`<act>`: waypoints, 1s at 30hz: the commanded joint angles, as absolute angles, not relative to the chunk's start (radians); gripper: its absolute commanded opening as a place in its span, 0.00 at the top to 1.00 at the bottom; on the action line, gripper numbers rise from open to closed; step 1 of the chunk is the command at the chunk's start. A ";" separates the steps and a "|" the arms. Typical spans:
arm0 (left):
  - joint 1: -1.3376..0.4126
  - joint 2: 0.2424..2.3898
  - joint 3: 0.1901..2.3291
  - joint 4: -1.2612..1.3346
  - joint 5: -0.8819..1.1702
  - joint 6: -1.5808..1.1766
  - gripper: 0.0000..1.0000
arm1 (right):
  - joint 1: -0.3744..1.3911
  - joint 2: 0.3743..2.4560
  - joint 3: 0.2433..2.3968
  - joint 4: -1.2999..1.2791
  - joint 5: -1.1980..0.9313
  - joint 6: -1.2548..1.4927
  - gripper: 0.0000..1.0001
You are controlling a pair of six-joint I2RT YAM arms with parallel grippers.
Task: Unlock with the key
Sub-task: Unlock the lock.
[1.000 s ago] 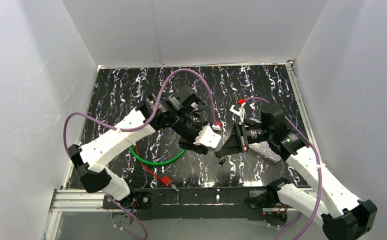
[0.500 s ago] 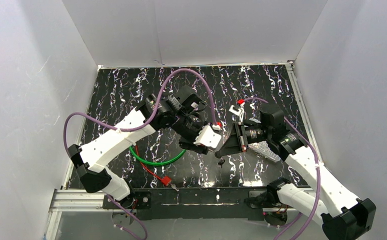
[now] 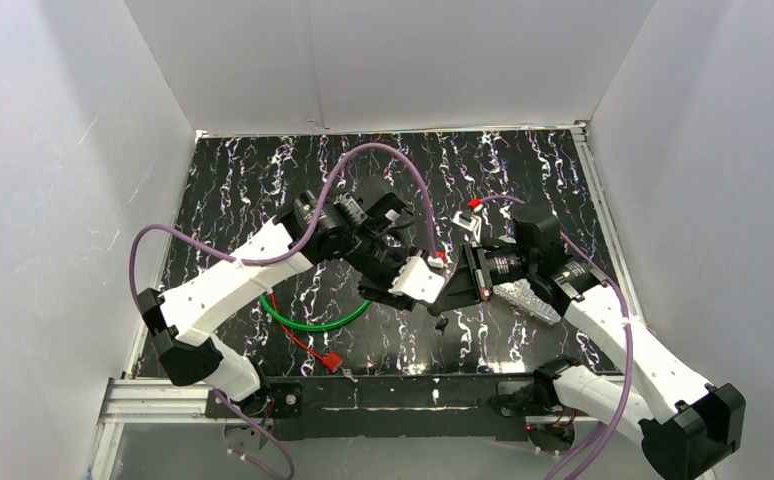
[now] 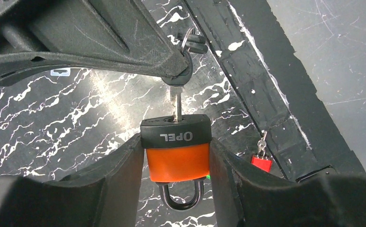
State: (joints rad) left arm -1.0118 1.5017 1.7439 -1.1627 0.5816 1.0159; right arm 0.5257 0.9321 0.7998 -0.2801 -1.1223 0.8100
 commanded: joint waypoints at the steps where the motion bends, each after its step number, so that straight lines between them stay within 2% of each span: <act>1: -1.034 1.471 1.763 -1.122 0.620 1.029 1.00 | 0.530 0.952 0.810 -0.246 -1.101 0.811 0.99; 15: -1.061 1.484 1.766 -1.070 0.566 1.001 1.00 | 0.573 1.041 0.892 -0.304 -1.008 0.768 0.99; 30: -1.098 1.485 1.771 -0.948 0.484 0.911 1.00 | 0.588 1.140 0.980 -0.226 -0.926 0.838 0.99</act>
